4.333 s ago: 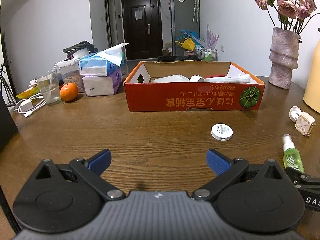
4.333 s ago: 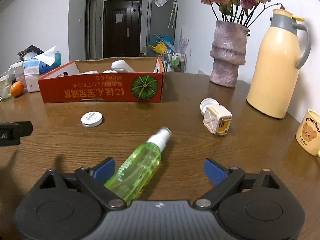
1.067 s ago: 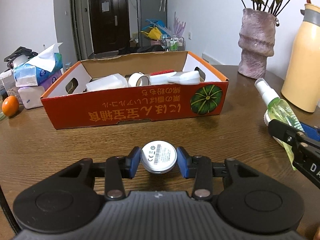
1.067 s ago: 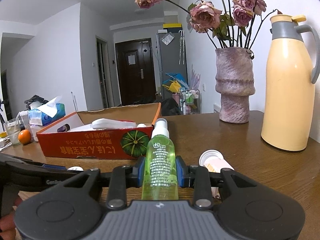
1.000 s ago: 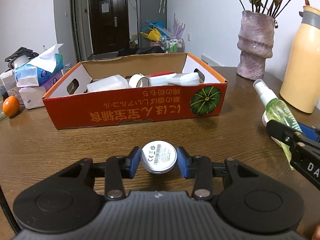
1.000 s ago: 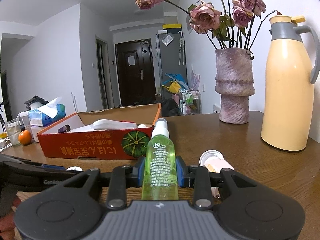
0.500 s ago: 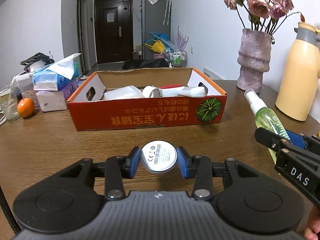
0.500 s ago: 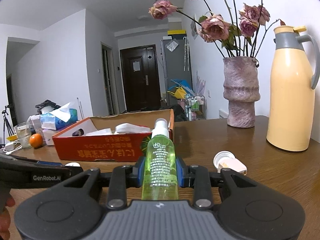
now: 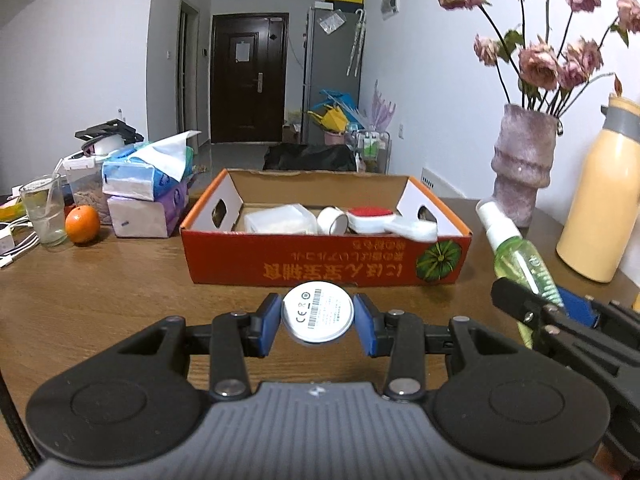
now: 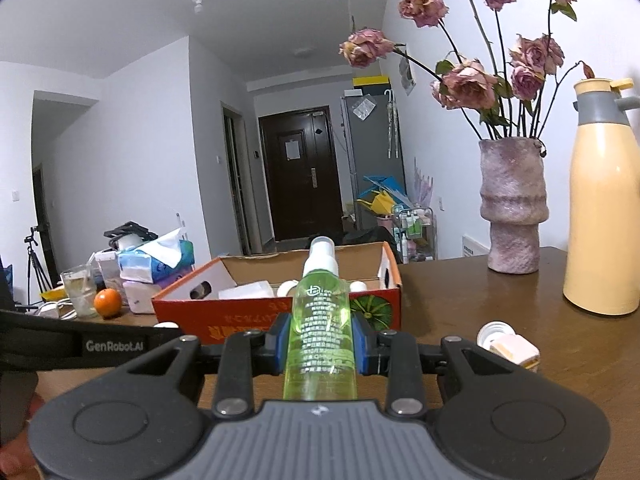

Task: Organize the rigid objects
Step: 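Carry the white lid with the left tool while the right tool carries the spray bottle to the box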

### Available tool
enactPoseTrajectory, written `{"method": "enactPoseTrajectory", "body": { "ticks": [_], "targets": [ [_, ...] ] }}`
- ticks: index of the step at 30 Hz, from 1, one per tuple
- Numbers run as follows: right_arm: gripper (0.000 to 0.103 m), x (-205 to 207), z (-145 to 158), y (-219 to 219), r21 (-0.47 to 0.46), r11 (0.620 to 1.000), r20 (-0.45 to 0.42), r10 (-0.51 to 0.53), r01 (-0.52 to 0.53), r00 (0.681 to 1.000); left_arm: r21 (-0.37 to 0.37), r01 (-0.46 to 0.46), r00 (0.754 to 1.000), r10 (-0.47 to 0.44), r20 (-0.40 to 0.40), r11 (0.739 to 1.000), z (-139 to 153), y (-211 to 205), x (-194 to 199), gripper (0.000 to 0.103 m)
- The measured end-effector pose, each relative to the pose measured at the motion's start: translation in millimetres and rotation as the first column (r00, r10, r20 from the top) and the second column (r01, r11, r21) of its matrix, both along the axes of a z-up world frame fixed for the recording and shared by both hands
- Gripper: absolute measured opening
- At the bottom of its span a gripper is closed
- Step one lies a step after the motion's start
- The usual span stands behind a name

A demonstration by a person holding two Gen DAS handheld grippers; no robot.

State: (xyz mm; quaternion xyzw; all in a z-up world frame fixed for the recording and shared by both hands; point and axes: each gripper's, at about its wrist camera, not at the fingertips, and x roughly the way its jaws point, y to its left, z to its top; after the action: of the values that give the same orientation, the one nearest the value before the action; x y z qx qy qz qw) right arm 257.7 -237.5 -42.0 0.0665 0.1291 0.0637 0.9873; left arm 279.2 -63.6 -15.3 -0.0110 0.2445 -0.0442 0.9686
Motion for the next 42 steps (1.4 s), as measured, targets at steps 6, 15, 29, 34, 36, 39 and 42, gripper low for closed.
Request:
{"method": "enactPoseTrajectory", "body": {
  "ticks": [6, 15, 29, 34, 36, 39, 42],
  "targets": [
    [0.03, 9.0, 6.8, 10.8, 0.013, 1.0, 0.011, -0.004, 0.004, 1.0, -0.016, -0.019, 1.0, 0.019, 0.019, 1.0, 8.8, 9.9, 5.8, 0.041],
    [0.03, 27.9, 19.9, 23.1, 0.043, 0.999, 0.041, -0.017, 0.015, 0.999, -0.054, -0.074, 0.996, 0.077, 0.042, 0.996, 21.8, 32.1, 24.8, 0.041],
    [0.03, 63.3, 28.4, 25.1, 0.068, 0.997, 0.057, -0.036, 0.032, 0.998, -0.076, -0.114, 0.991, 0.118, 0.055, 0.991, 28.2, 40.5, 62.5, 0.041],
    [0.03, 77.6, 31.2, 27.4, 0.075, 0.997, 0.06, -0.034, 0.029, 0.998, -0.071, -0.125, 0.99, 0.129, 0.054, 0.99, 27.3, 38.7, 75.9, 0.041],
    [0.03, 84.0, 32.4, 27.8, 0.08, 0.996, 0.06, -0.032, 0.027, 0.998, -0.071, -0.128, 0.99, 0.132, 0.053, 0.989, 27.0, 38.6, 81.1, 0.041],
    [0.03, 92.4, 33.8, 28.8, 0.081, 0.996, 0.06, -0.028, 0.023, 0.998, -0.073, -0.134, 0.989, 0.138, 0.053, 0.988, 26.6, 39.6, 89.3, 0.041],
    [0.03, 101.7, 35.1, 28.8, 0.081, 0.996, 0.056, -0.029, 0.024, 0.998, -0.074, -0.138, 0.989, 0.142, 0.052, 0.988, 26.2, 39.8, 97.7, 0.041]
  ]
}}
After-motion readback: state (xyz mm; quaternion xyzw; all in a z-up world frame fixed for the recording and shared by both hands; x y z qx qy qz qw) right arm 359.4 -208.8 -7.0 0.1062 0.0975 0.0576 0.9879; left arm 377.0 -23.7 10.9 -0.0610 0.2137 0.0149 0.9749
